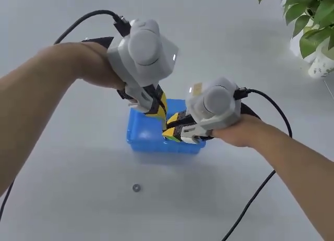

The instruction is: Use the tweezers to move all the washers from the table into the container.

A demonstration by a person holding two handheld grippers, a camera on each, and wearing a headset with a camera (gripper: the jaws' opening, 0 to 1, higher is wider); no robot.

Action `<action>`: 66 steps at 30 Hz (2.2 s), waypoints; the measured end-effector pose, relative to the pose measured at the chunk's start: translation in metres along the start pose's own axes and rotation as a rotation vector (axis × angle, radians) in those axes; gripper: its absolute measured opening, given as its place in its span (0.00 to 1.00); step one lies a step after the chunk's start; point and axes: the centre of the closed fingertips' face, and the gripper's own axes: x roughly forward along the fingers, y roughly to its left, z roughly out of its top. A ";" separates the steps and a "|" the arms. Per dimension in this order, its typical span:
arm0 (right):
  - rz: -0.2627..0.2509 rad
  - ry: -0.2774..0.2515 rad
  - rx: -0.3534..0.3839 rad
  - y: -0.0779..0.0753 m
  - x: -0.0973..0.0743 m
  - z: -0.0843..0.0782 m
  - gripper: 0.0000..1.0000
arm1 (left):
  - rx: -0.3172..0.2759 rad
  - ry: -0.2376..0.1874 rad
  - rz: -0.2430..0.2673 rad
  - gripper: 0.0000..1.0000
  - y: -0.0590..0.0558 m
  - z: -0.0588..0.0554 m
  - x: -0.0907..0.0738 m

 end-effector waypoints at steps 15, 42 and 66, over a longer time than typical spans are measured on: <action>0.006 0.006 0.000 -0.001 0.000 -0.001 0.11 | -0.003 -0.007 -0.004 0.05 0.002 0.000 0.001; -0.018 -0.014 -0.032 0.002 -0.014 0.016 0.11 | 0.015 0.002 0.010 0.05 -0.002 0.010 -0.019; -0.026 -0.041 -0.081 0.030 -0.029 0.045 0.11 | 0.004 0.030 0.040 0.05 -0.032 0.016 -0.054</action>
